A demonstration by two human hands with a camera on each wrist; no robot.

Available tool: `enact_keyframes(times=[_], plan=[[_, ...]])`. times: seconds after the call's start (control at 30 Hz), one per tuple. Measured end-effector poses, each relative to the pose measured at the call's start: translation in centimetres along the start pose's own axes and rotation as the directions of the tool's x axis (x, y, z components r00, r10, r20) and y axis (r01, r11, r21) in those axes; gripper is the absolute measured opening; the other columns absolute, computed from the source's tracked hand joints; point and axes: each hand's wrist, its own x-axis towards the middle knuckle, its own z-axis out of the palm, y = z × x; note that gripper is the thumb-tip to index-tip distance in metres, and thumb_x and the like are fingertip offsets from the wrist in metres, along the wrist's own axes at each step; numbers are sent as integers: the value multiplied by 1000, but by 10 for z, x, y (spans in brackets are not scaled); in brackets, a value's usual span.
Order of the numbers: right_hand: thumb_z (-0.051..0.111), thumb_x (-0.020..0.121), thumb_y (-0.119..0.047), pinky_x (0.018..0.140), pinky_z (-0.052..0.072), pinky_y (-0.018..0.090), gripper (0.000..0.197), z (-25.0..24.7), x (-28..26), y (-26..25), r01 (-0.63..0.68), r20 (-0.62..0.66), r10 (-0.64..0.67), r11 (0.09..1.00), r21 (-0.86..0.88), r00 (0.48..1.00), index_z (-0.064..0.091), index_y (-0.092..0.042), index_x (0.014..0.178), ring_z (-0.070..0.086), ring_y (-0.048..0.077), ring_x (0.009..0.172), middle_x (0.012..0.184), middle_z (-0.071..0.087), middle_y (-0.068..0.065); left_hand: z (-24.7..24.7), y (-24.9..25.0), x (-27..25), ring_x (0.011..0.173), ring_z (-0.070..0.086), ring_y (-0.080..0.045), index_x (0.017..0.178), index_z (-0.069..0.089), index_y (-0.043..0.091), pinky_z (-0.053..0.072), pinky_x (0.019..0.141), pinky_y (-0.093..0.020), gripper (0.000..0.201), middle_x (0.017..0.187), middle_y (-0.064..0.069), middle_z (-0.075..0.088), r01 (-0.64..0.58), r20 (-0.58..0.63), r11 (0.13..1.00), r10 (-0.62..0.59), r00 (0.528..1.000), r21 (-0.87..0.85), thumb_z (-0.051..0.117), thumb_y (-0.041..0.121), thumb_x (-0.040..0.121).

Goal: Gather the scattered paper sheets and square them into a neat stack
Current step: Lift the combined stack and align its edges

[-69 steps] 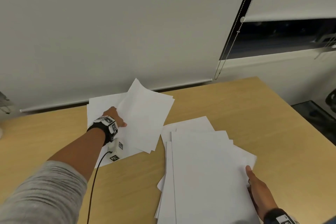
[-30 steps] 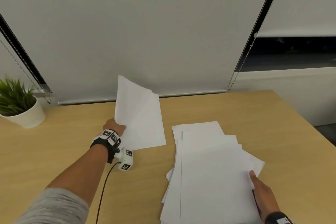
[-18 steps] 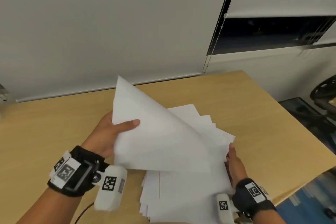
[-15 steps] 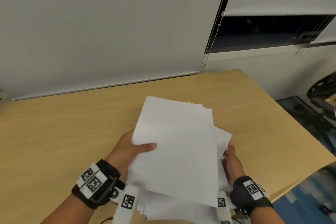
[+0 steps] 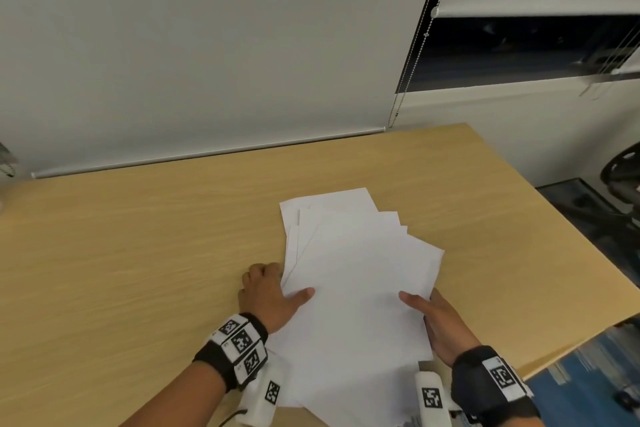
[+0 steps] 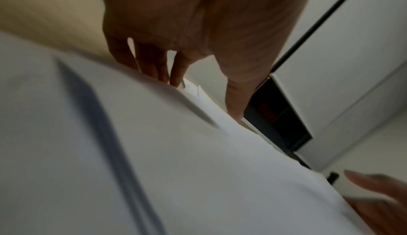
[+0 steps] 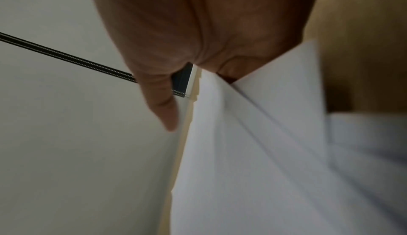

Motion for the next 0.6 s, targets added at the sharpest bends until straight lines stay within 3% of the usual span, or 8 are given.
enact_keyframes(times=[0.1,0.2,0.27,0.33,0.43,0.5,0.57,0.6], plan=[[78,69,-7,72,55,38,67,5,10,4,-39,-80,35,998,-44,996,47,-9,128,64,33,103,117,66,15,5,13,3,130,41,-25,144,32,8,36,108,-33,96,142,-10,41,-31,80,999,28,996,40,59,70,75],[70,70,6,70,55,41,59,9,17,2,-43,-183,40,999,-13,982,48,-2,124,63,38,98,115,64,24,1,15,3,128,48,-23,139,39,7,40,99,-28,87,139,-6,49,19,178,998,-7,984,-64,62,64,78],[64,72,12,80,55,48,49,9,16,1,-100,-133,104,994,37,986,56,5,120,63,41,97,115,64,30,0,3,5,119,55,-21,132,49,7,44,95,-26,80,127,-1,57,108,243,970,-53,969,-218,67,61,75],[62,70,16,88,51,54,45,10,14,3,-173,-63,175,984,37,982,60,10,114,62,46,101,115,63,34,-2,-10,2,115,56,-18,130,51,8,46,99,-31,84,130,0,58,155,269,938,-70,961,-310,69,64,69],[65,60,17,86,52,55,56,21,12,13,-147,-7,147,989,-18,989,60,8,115,63,47,100,110,66,31,-5,-24,-9,109,54,-16,124,50,10,43,94,-26,65,123,4,55,80,182,964,-33,983,-255,69,52,79],[61,67,19,77,56,48,50,36,9,14,-82,40,82,997,-10,996,61,2,114,68,42,93,105,71,24,-13,-31,-15,104,56,-21,107,52,13,44,82,-26,51,107,-1,54,4,50,985,4,999,-174,69,52,79],[64,66,14,71,59,42,50,52,6,11,-13,110,8,999,37,994,63,-5,112,71,35,91,103,74,18,-25,-43,-16,88,56,-20,87,47,17,43,69,-25,47,93,1,51,26,-34,959,-37,999,-284,74,53,73],[67,63,11,72,59,41,53,60,5,8,16,148,-27,997,76,989,62,-6,113,71,34,93,105,73,17,-32,-51,-14,87,58,-18,90,49,17,48,71,-26,49,95,2,55,60,-29,900,-80,996,-433,77,52,70]])
